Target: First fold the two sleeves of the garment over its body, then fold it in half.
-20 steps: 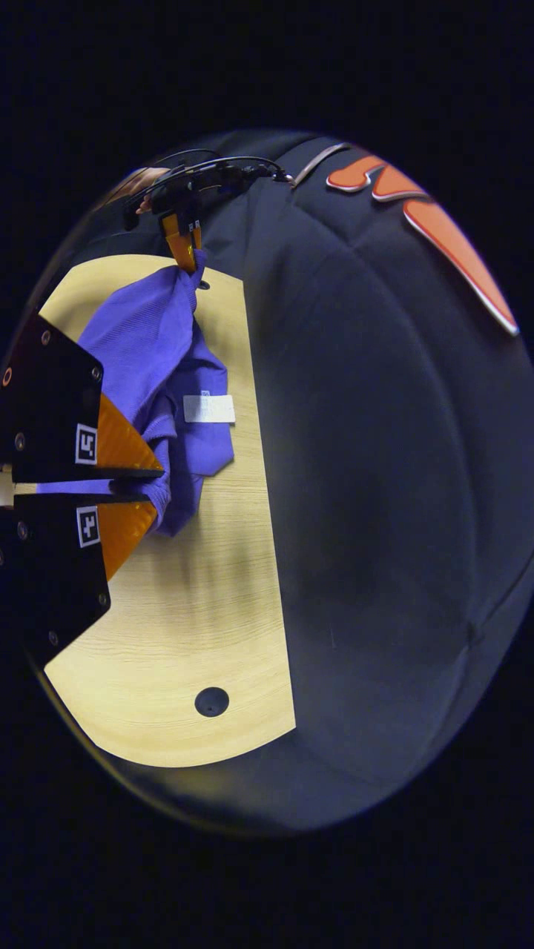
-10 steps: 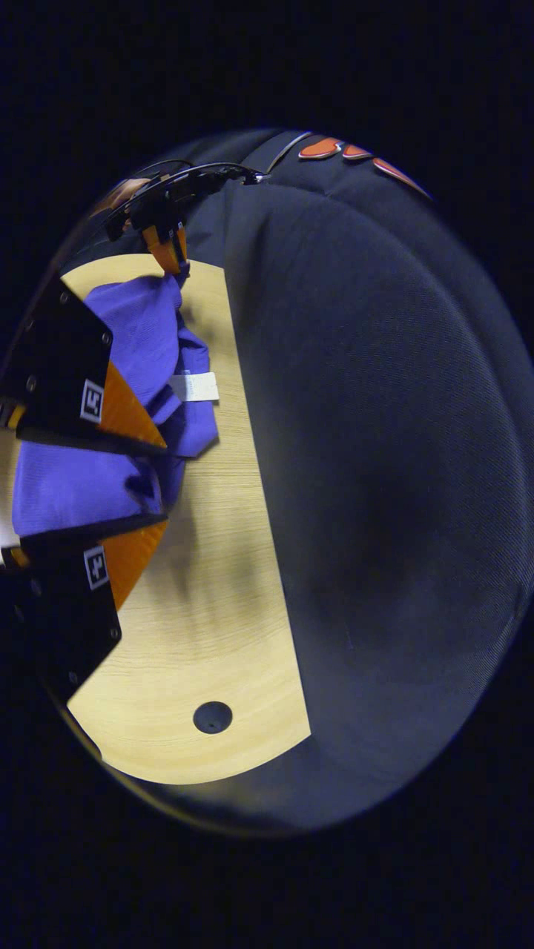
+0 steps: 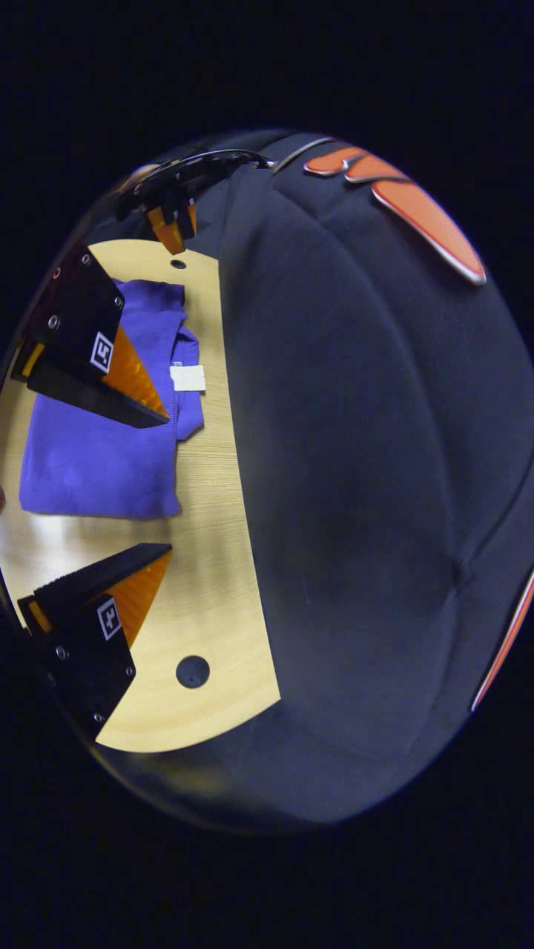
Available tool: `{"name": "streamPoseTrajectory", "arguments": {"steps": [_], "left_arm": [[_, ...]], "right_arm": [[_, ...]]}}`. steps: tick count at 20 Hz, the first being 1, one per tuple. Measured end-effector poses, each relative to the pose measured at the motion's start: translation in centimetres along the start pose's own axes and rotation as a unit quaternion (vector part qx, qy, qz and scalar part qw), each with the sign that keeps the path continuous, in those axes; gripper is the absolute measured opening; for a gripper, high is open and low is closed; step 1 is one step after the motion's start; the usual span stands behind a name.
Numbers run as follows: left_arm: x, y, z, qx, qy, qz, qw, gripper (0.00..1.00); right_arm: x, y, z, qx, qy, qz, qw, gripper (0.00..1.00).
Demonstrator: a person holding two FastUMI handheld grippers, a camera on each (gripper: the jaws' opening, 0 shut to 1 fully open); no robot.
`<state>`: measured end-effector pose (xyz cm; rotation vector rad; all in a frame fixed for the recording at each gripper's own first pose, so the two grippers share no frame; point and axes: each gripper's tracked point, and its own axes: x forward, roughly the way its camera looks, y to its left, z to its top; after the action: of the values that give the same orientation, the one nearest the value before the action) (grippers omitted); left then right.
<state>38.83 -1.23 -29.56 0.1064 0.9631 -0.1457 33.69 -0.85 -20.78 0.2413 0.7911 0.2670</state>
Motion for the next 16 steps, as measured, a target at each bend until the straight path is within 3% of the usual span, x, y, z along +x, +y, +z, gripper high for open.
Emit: {"name": "streamPoseTrajectory", "arguments": {"steps": [3,7,13,16], "left_arm": [[-2.4,-0.5,-0.8,-0.052,-0.005,-0.01,0.999,0.86],[-7.7,-0.8,-0.4,-0.113,-0.047,-0.021,0.992,0.93],[-17.6,-4.0,-1.4,-0.081,-0.159,0.005,0.984,0.94],[-21.5,-6.0,-2.4,-0.085,-0.209,0.012,0.974,0.94]], "right_arm": [[-2.8,0.0,-1.3,-0.024,-0.025,-0.02,0.999,0.97],[-8.2,-0.6,-1.7,-0.046,-0.074,-0.038,0.995,0.97],[-16.5,-0.9,-1.7,-0.071,-0.178,-0.063,0.98,0.96],[-19.9,-1.1,-2.0,-0.092,-0.218,-0.077,0.969,0.96]]}}
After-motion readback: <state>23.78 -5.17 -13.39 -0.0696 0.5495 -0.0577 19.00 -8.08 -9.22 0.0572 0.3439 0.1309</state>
